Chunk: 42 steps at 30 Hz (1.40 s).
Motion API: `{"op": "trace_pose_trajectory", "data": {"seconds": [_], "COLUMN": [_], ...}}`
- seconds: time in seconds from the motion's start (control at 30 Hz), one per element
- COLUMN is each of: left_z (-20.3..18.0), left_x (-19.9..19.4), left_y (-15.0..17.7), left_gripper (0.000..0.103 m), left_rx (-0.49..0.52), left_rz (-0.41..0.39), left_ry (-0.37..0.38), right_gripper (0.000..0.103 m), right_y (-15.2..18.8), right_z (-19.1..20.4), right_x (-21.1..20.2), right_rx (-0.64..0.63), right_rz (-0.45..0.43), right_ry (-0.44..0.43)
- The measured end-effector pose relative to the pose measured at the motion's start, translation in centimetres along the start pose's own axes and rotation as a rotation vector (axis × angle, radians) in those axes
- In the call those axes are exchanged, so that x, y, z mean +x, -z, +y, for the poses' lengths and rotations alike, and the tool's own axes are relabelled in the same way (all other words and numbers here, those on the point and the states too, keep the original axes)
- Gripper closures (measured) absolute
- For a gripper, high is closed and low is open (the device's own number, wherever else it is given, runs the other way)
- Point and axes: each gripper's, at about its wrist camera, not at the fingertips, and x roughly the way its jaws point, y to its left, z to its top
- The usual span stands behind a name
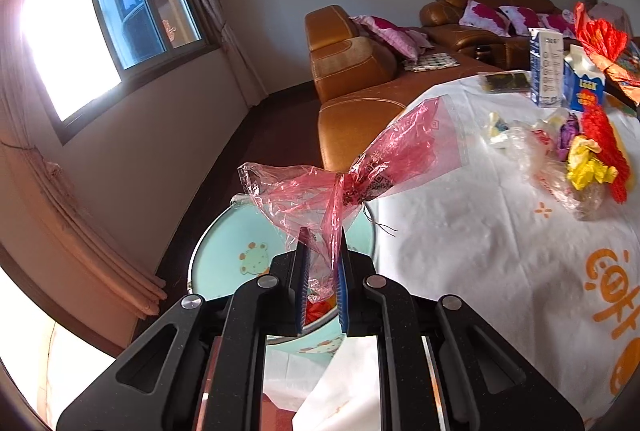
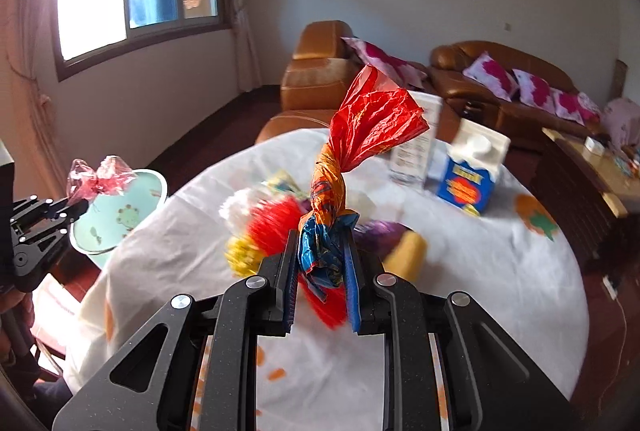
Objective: Collect trash
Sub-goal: 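Lift the pink bag and candy wrapper and carry both over the blue bin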
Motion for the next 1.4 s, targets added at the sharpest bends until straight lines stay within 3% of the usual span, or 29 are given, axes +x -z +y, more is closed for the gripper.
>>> {"op": "trace_pose_trajectory", "data": {"seconds": [0.63, 1.4], "left_z": [7.1, 10.7], "left_x": [3.3, 5.5], "left_y": [0.6, 1.4], "left_gripper": [0.092, 0.092], "left_rx": [-0.055, -0.052], "left_rz": [0.068, 0.112], "left_ry": [-0.188, -0.322], "right_gripper": [0.083, 0.083], "right_y": [-3.3, -4.3], "right_z": [11.0, 18.8], "right_x": [6.6, 11.9], "right_rx": [-0.172, -0.298], "right_rz": [0.031, 0.079], "right_ry": [-0.216, -0.310]}}
